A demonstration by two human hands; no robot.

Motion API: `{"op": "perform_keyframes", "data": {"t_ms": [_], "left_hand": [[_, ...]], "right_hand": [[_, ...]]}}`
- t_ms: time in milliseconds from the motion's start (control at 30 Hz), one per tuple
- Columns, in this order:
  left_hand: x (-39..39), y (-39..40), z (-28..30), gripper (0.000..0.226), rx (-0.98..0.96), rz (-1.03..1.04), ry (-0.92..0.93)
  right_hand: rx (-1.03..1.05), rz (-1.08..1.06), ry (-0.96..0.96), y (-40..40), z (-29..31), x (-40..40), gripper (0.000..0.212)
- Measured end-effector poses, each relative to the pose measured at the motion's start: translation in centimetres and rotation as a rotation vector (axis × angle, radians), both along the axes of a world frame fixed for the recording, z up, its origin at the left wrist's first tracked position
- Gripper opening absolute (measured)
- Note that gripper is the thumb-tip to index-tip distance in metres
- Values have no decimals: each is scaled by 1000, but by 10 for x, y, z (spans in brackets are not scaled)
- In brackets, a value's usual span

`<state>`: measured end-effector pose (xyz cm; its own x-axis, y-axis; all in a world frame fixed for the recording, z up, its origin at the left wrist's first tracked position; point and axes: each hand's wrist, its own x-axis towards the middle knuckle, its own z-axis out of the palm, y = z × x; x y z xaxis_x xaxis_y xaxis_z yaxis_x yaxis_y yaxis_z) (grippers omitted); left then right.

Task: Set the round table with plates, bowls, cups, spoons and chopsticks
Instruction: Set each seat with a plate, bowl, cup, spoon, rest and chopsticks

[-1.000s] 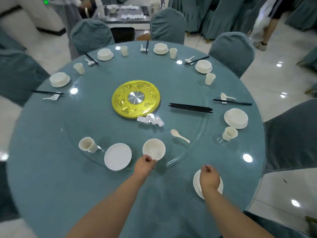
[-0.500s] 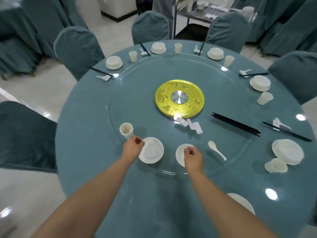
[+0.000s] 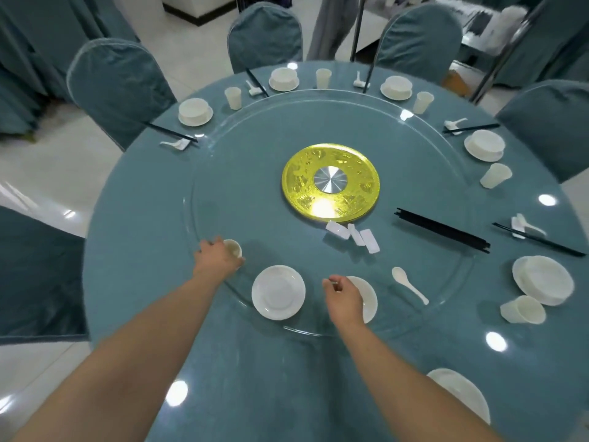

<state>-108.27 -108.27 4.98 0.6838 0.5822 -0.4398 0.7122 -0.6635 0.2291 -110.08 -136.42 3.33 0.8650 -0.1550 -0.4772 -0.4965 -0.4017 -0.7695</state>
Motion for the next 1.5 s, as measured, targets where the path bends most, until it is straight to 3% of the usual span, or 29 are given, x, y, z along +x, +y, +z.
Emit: {"op": "perform_keyframes", "data": {"t_ms": [267,567,1000,1333,1500], "left_hand": [[14,7,-4,64,53,-68,40],[20,10,0,67,58,-63,65],[15,-5,54,63,152,-135,1],[-28,-85,83,73,72,-309,-119],[-59,-145,73,75,23,-432,-119]], "right_hand": [[9,-19,17,-6,-7,3,25],[17,-61,17,-15,-4,3,22],[52,-45,-28,-25,27,-10,25],[93,-4,-94,-48,56,-50,9],[77,19,-63,-74,56,-76,20]]}}
